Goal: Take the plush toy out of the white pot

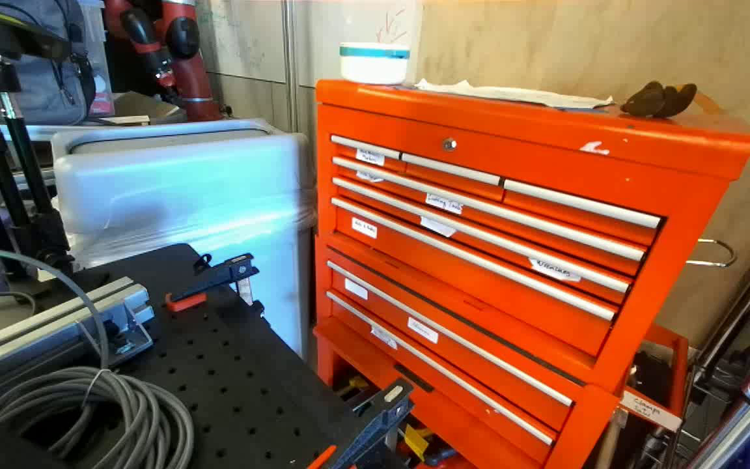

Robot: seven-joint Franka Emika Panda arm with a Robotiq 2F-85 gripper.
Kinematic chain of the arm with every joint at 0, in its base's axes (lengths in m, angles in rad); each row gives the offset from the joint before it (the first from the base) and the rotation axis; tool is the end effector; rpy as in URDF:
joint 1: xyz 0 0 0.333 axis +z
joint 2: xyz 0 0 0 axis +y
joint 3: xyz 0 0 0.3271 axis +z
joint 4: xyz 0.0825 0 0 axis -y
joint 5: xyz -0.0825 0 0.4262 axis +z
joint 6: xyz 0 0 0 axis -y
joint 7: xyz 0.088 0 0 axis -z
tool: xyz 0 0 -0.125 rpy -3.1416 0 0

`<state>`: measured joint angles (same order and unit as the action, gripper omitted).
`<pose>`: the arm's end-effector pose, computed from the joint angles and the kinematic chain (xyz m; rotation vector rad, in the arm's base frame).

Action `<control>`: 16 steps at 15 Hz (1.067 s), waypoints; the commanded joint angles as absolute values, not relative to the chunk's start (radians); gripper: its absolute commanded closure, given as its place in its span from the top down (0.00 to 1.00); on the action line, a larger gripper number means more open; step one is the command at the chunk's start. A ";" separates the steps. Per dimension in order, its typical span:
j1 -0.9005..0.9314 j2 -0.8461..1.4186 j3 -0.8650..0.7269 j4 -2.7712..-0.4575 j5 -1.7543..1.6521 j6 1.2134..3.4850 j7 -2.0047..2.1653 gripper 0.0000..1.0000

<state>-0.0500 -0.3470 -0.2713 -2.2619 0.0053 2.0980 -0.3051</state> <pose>0.4788 -0.1658 0.4891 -3.0874 0.0168 -0.2974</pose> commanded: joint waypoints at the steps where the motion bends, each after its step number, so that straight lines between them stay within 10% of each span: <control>1: -0.074 -0.344 -0.250 -2.259 0.015 2.095 -0.312 1.00; 16: 0.002 -0.204 -0.034 -2.124 0.053 2.074 0.010 1.00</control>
<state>-0.0221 -0.2485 -0.0841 -2.2106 0.0234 2.0997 -0.0567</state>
